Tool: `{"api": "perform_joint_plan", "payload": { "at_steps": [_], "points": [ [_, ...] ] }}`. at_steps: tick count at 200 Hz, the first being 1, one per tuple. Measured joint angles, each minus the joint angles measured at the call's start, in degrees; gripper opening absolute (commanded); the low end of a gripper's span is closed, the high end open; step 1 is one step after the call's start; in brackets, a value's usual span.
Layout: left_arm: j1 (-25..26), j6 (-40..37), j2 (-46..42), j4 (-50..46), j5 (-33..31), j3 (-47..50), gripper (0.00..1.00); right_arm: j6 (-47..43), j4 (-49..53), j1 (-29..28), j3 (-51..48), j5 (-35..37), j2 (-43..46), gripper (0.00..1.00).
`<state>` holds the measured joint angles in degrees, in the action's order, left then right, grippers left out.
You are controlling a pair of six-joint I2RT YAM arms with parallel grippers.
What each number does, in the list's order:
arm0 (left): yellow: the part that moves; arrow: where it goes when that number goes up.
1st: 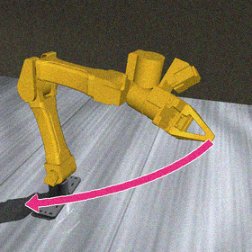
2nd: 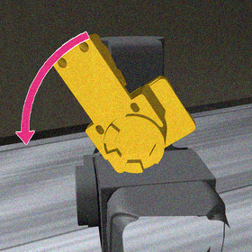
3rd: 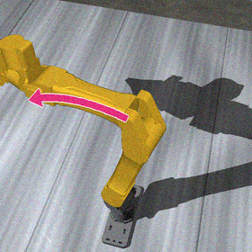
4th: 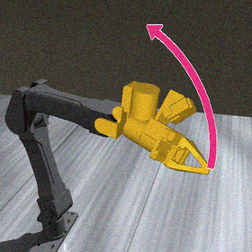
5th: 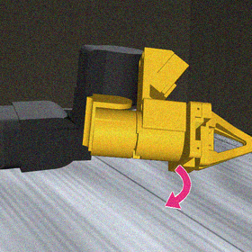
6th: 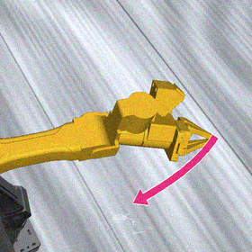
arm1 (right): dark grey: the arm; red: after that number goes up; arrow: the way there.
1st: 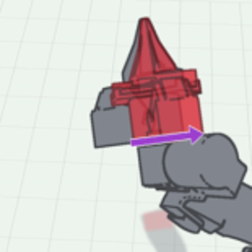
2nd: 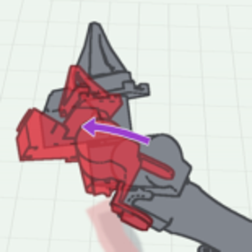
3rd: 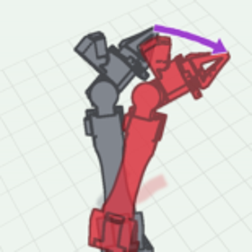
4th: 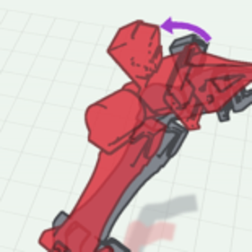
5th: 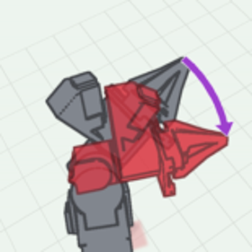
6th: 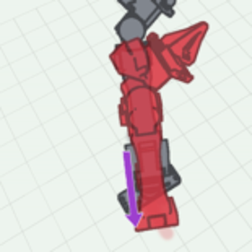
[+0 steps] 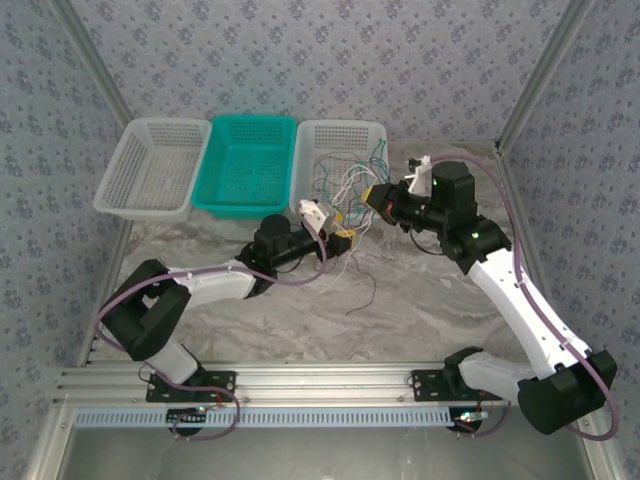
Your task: Untangle the cables
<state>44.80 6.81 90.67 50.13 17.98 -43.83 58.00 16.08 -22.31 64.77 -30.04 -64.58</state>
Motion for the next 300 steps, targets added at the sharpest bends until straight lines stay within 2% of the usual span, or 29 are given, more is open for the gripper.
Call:
{"api": "perform_joint_plan", "payload": {
  "at_steps": [5, 28, 55, 71, 81, 110, 130, 143, 151, 158, 167, 189, 212, 236, 250, 275, 300],
  "points": [
    [0.0, 0.48, 0.0, 0.55, 0.02, 0.0, 0.0, 0.09, 0.02, 0.11, 0.0, 0.0, 0.0, 0.0],
    [0.0, 2.95, -0.63, 0.94, -0.17, 0.09, 0.0, -0.5, 2.36, 2.03, 0.0, 0.44, 0.17, 0.05],
    [0.04, 5.97, -6.69, -1.18, -0.9, 2.05, 0.0, -4.52, 9.22, 8.33, -1.62, 1.51, 1.64, 0.06],
    [0.92, 7.1, -12.5, -3.54, -0.7, 3.78, 0.0, -7.45, 11.61, 10.86, -5.25, -0.79, 3.63, 0.06],
    [0.92, 7.72, -16.15, -6.47, -0.7, 5.42, 0.0, -8.72, 12.07, 13.07, -7.74, -2.71, 5.16, 0.11],
    [-0.76, 9.25, -24.17, -14.64, -1.33, 10.32, 0.0, -10.1, 10.45, 22.18, -17.18, -8.74, 7.72, 0.18],
    [-6.64, 10.29, -31.61, -19.3, -5.62, 11.65, 0.0, -11.28, 10.45, 29.49, -23.34, -2.89, 5.86, 0.23],
    [-9.6, 10.62, -36.0, -19.91, -7.96, 11.65, 0.0, -12.76, 10.99, 31.47, -25.99, 0.42, 3.61, 0.12],
    [-10.21, 10.71, -38.01, -20.2, -8.66, 11.65, 0.0, -13.33, 11.32, 31.54, -26.93, 1.16, 2.86, 0.1],
    [-10.43, 10.73, -39.26, -20.35, -8.85, 11.63, 0.0, -13.9, 11.47, 31.52, -27.3, 1.42, 2.43, 0.11],
    [-10.43, 10.69, -39.93, -20.68, -8.68, 11.39, 0.0, -14.64, 11.41, 31.36, -27.34, 1.55, 2.1, 0.18],
    [-10.4, 10.67, -38.64, -23.26, -6.32, 9.81, 0.0, -17.55, 9.86, 28.35, -26.77, 1.97, 2.27, 0.44],
    [-10.4, 10.67, -37.57, -25.9, -4.55, 9.29, 0.0, -24.41, 8.37, 17.03, -23.28, 3.41, 3.34, 0.63],
    [-10.4, 10.62, -37.57, -28.35, -3.02, 8.87, 0.0, -30.21, 1.29, 2.86, -20.31, 3.67, 4.79, 0.7],
    [-10.38, 10.23, -37.2, -30.73, -1.01, 7.72, 0.0, -32.83, -3.41, -3.26, -20.15, 3.72, 4.83, 0.73],
    [-9.79, 9.2, -35.12, -35.01, 3.43, 4.24, 0.0, -37.16, -8.17, -8.44, -20.15, 3.98, 3.85, 0.75],
    [-6.99, 7.41, -34.14, -37.48, 6.71, 3.5, 0.0, -45.57, -10.08, -11.63, -20.59, 4.94, 3.72, 0.81]
  ]
}}
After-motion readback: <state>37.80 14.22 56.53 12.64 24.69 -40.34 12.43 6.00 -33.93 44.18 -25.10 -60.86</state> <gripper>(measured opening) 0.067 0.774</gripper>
